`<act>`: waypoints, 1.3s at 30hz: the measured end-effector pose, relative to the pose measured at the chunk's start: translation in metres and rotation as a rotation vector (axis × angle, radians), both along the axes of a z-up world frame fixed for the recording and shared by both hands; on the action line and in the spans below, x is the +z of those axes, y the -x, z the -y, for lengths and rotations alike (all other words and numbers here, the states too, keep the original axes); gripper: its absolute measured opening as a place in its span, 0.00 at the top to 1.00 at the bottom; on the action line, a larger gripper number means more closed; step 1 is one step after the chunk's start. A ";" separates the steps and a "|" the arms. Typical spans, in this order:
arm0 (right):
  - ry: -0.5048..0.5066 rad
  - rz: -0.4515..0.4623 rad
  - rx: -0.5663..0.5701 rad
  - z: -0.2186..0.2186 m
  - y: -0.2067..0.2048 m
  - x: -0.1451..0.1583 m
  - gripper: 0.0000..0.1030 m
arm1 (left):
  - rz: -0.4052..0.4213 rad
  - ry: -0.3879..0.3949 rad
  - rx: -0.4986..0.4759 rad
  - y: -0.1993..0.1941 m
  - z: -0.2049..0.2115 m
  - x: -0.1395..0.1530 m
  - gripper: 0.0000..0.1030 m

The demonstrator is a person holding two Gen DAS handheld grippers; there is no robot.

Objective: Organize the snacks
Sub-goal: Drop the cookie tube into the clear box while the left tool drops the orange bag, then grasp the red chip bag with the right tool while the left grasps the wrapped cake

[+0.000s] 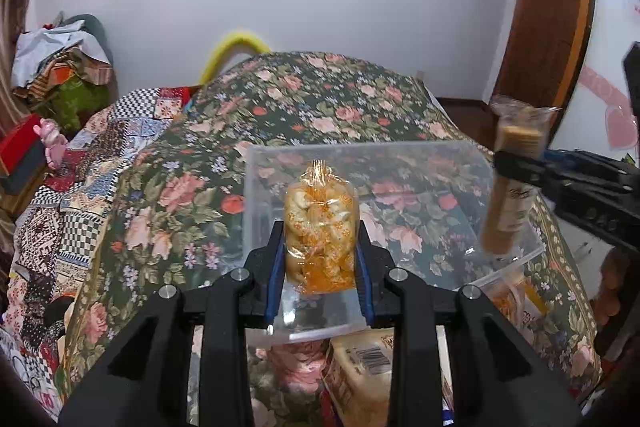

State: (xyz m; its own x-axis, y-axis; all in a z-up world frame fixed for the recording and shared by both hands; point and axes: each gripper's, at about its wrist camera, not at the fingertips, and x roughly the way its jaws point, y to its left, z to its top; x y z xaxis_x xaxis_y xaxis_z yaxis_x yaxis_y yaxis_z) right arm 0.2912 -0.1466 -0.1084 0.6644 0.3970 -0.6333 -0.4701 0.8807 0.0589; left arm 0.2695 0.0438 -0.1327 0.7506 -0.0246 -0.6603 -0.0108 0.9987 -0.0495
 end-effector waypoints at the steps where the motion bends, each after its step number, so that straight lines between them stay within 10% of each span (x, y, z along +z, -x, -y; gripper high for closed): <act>1: 0.005 -0.020 0.008 -0.003 -0.003 -0.004 0.70 | -0.009 -0.006 -0.002 -0.003 0.001 -0.003 0.70; 12: 0.063 -0.145 0.003 -0.019 -0.025 -0.037 0.66 | -0.066 -0.010 -0.042 -0.011 0.004 -0.017 0.69; 16: 0.099 -0.112 -0.026 -0.016 -0.018 -0.029 0.43 | -0.045 -0.014 -0.047 -0.002 0.006 -0.006 0.66; 30: 0.030 0.003 -0.007 0.028 0.076 0.028 0.18 | 0.010 -0.018 -0.031 0.086 -0.004 0.040 0.19; 39: 0.003 -0.030 -0.042 0.055 0.139 0.014 0.12 | -0.034 -0.031 -0.050 0.151 -0.001 0.027 0.08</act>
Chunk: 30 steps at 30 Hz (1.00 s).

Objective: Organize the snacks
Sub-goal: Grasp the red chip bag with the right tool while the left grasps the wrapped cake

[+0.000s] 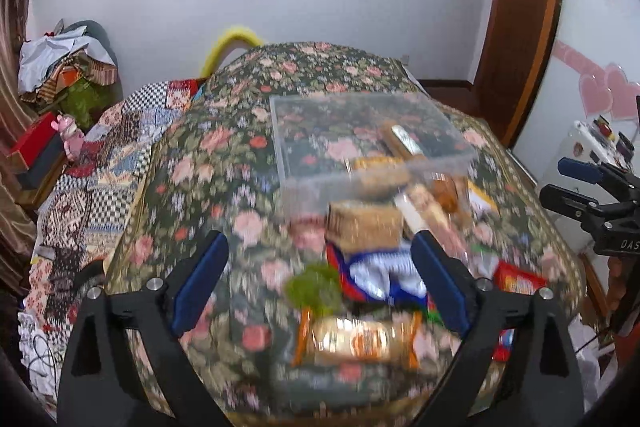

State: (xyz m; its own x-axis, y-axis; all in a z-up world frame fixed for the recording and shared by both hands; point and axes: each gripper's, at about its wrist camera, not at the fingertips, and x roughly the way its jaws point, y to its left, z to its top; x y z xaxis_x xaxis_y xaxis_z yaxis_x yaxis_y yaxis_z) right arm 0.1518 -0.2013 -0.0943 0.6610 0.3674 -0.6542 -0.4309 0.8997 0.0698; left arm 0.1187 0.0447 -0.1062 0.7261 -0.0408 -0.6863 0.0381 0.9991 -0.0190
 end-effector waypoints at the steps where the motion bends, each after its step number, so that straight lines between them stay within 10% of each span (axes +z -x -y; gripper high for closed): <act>1: -0.005 -0.011 -0.001 0.001 0.005 -0.003 0.12 | -0.010 0.000 -0.003 0.006 0.000 -0.004 0.08; 12: -0.004 -0.173 -0.056 0.023 0.055 -0.056 0.12 | -0.105 -0.025 -0.017 0.044 0.006 -0.043 0.08; 30: -0.066 -0.330 -0.046 0.004 0.046 -0.093 0.09 | -0.251 0.150 -0.027 0.027 0.022 -0.087 0.08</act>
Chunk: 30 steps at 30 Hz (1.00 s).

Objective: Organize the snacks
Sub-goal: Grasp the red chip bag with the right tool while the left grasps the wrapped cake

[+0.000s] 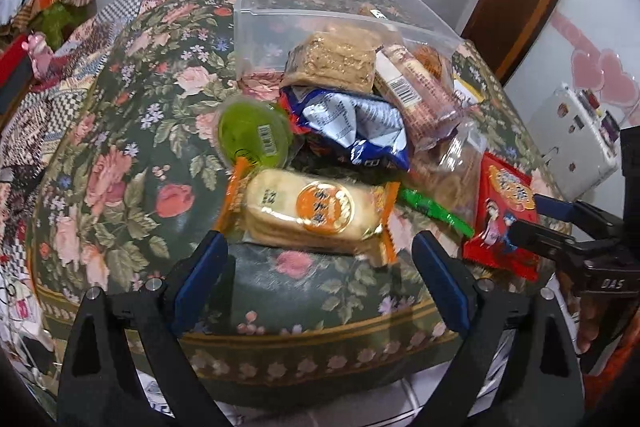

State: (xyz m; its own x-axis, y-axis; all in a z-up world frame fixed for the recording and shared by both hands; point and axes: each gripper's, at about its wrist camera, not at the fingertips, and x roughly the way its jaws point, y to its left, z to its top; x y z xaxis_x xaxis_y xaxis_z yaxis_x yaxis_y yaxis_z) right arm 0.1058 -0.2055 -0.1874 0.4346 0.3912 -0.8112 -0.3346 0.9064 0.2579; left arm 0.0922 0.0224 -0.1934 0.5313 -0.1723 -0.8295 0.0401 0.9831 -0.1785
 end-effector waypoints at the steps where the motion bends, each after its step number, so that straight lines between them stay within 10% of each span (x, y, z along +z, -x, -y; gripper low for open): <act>1: 0.003 0.007 -0.007 -0.001 -0.003 0.000 0.09 | 0.001 0.008 0.002 -0.002 0.001 0.000 0.08; 21: 0.183 0.058 -0.044 0.000 -0.016 -0.013 0.04 | -0.012 -0.067 0.059 -0.008 -0.017 -0.024 0.13; 30: 0.125 0.041 -0.070 0.020 -0.007 -0.010 0.09 | -0.011 0.057 0.097 -0.007 -0.031 -0.004 0.11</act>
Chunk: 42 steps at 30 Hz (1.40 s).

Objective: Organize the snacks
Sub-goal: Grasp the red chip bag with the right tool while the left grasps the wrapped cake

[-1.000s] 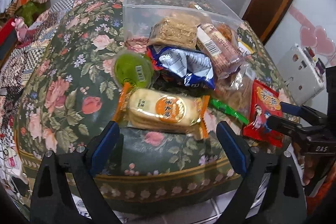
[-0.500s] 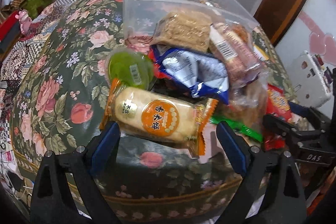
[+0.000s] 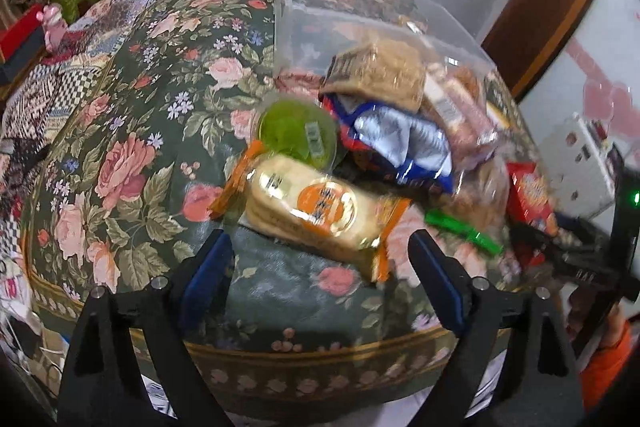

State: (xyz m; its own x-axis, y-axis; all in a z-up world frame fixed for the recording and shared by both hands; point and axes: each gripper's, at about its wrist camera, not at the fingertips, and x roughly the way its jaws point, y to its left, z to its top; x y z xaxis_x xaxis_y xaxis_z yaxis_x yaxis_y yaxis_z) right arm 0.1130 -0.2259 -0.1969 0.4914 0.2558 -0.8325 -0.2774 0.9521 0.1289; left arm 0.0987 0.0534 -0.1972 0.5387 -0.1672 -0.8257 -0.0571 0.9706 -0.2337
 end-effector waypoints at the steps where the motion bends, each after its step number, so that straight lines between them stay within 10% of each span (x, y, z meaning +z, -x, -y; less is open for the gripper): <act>1: -0.001 0.004 0.002 -0.001 -0.001 0.001 0.09 | -0.005 0.006 0.009 -0.003 0.000 0.000 0.11; 14: 0.034 0.011 0.035 -0.014 -0.009 -0.005 0.20 | -0.040 -0.023 0.142 -0.031 -0.002 -0.018 0.14; 24: 0.013 0.036 0.030 -0.004 -0.008 -0.003 0.37 | -0.013 -0.123 0.082 -0.008 -0.019 -0.019 0.71; 28: 0.011 0.039 0.030 -0.005 -0.006 -0.002 0.37 | -0.027 -0.112 0.066 -0.005 -0.023 -0.017 0.70; 33: 0.006 0.046 0.023 -0.003 -0.005 0.000 0.37 | 0.006 -0.154 0.088 0.000 -0.022 -0.006 0.22; 42: -0.028 0.085 -0.011 0.006 -0.004 0.016 0.37 | -0.007 -0.194 0.164 -0.021 -0.038 -0.013 0.26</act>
State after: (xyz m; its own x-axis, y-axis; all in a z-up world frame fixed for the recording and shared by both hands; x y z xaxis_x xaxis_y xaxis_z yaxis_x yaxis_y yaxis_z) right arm 0.1172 -0.2317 -0.1808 0.5632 0.2728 -0.7800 -0.2777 0.9515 0.1323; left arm 0.1196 0.0916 -0.2102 0.5400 0.0838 -0.8375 -0.2185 0.9749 -0.0434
